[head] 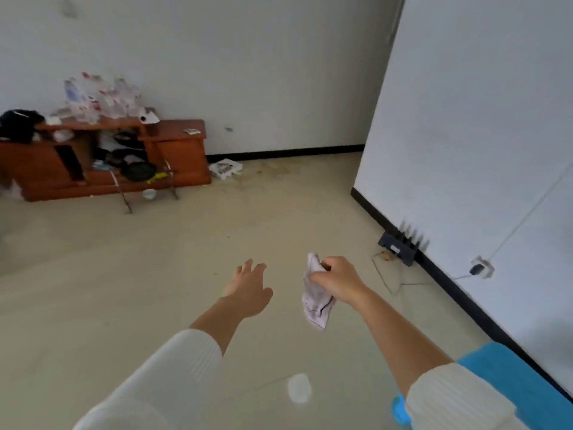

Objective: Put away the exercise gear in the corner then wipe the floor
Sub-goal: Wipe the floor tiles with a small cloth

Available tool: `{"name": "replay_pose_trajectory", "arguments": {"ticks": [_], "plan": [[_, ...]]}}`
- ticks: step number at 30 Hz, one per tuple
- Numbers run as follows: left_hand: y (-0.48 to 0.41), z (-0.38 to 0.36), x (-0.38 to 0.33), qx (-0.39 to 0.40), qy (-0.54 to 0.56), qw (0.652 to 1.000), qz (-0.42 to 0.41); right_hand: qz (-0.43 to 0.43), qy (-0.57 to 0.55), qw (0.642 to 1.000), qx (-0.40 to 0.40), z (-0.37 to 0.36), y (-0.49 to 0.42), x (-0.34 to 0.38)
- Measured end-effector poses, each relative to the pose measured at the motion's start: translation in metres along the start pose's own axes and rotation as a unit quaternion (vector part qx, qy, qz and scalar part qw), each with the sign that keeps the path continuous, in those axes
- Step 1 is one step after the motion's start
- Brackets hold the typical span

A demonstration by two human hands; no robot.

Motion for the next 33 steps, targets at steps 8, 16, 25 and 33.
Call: {"name": "replay_pose_trajectory", "arguments": {"ticks": [8,16,25,33], "plan": [[0.107,0.148,0.280,-0.104,0.004,0.983,0.150,0.163,0.027,0.976,0.142,-0.246,0.003,0.243],[0.258,0.248,0.522,-0.207,0.023,0.919,0.334,0.286,0.068,0.910,0.292,-0.492,0.067,0.446],[0.381,0.318,0.734,-0.315,0.044,0.814,0.486,0.453,0.166,0.778,0.403,-0.724,0.145,0.647],[0.465,0.402,0.923,-0.365,0.065,0.701,0.609,0.534,0.182,0.685,0.462,-0.924,0.198,0.825]]}}
Point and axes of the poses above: each hand's wrist, its own y-axis away from the middle knuckle, its own z-axis out of the back of the hand, x = y × z, the point moved 1 cm from there along -y, towards the middle knuckle, and after that the axes turned 4 degrees about y, right-handed, at the moved point
